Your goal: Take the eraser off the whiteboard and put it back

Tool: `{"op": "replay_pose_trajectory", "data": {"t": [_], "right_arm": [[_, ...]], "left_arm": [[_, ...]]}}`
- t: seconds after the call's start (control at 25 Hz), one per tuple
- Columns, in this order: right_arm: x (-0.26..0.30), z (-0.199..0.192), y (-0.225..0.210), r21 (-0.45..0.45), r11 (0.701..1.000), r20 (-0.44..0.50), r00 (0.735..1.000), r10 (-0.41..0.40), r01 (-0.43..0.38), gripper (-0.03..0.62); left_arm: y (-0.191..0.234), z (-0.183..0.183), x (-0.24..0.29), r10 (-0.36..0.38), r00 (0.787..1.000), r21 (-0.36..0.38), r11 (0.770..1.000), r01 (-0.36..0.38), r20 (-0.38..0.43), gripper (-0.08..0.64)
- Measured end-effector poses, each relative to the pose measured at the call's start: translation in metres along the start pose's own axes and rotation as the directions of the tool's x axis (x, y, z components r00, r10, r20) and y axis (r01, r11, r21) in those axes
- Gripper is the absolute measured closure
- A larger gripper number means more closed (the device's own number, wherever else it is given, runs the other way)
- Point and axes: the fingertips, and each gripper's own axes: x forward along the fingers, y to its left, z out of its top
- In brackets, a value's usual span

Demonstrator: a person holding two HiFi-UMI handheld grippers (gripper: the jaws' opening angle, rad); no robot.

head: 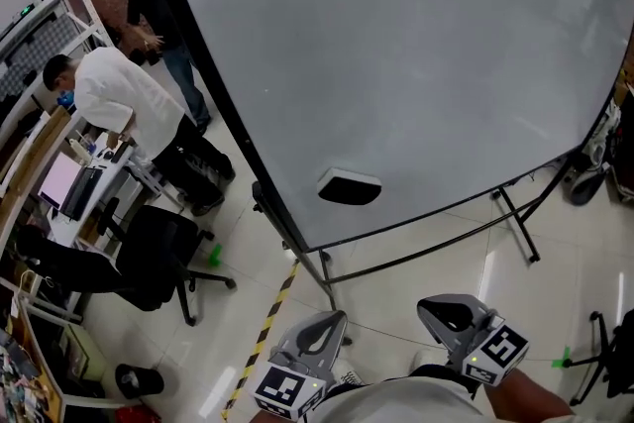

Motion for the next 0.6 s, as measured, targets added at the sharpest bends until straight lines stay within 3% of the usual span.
{"op": "replay_pose_trajectory", "data": {"t": [0.2, 0.4, 0.6], "right_arm": [[-0.023, 0.001, -0.012, -0.031, 0.996, -0.023, 0.996, 0.088, -0.089, 0.591], [-0.05, 0.002, -0.027, -0.038, 0.986, -0.013, 0.987, 0.161, -0.161, 0.591], [-0.067, -0.005, -0.038, -0.036, 0.979, -0.03, 0.98, 0.198, -0.199, 0.591]], "left_arm": [[-0.032, 0.006, 0.008, 0.066, 0.997, -0.071, 0.995, -0.064, 0.034, 0.543], [-0.065, 0.011, 0.019, 0.15, 0.988, -0.06, 0.987, -0.148, 0.038, 0.543], [-0.083, -0.009, 0.021, 0.203, 0.979, -0.06, 0.977, -0.202, 0.01, 0.543]]}}
